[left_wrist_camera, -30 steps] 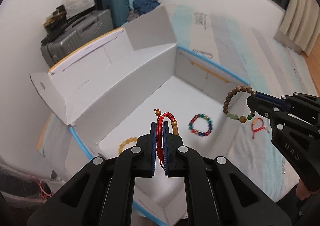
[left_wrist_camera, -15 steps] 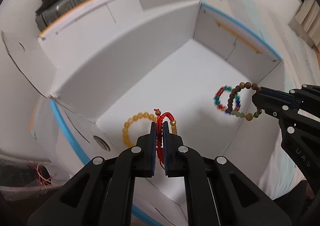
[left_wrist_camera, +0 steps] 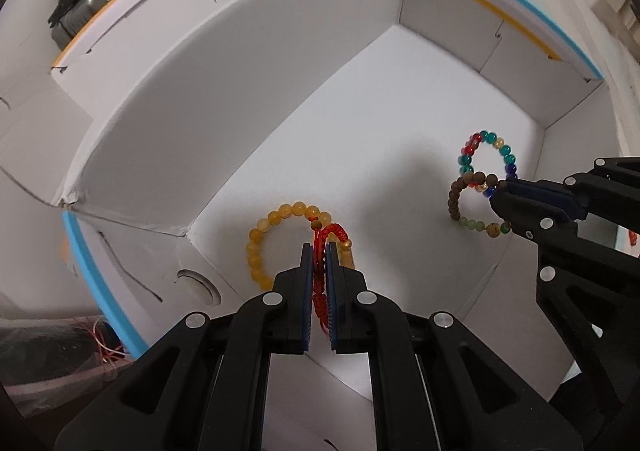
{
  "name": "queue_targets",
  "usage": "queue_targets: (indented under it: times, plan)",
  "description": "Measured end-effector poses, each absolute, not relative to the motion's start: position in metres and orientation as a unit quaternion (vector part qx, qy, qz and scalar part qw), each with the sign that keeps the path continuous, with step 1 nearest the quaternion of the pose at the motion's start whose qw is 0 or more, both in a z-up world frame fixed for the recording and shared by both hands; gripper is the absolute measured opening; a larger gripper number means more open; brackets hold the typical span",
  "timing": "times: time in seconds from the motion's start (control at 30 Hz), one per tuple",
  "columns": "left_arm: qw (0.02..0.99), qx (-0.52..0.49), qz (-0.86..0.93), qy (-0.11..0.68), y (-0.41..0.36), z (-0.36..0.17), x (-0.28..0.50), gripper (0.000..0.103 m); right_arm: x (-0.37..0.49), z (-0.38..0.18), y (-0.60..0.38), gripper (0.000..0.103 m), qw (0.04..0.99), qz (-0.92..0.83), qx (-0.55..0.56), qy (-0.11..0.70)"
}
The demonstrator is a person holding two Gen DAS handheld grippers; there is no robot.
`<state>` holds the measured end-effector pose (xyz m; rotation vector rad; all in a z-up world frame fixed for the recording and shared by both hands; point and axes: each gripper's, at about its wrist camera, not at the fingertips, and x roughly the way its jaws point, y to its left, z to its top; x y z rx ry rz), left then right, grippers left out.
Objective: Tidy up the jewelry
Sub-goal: 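Lower both bracelets onto the box floor and open both tools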
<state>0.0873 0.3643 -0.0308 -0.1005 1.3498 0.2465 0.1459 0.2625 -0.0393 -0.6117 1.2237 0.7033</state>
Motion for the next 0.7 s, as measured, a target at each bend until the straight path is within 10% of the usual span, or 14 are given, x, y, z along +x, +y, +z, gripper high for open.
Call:
queue_targets:
  times: [0.47,0.57,0.7]
  plan:
    - [0.772,-0.038,0.122,0.623,0.367,-0.031,0.097,0.01,0.145,-0.047,0.27,0.015,0.716,0.317,-0.297,0.546]
    - [0.78,-0.037,0.127,0.611,0.364,-0.025,0.094,0.025,0.143,-0.045,0.267,0.043,0.723,0.316,-0.297,0.538]
    - [0.797,-0.04,0.133,0.587,0.361,-0.01,0.092,0.052,0.14,-0.037,0.266,0.052,0.733,0.322,-0.29,0.524]
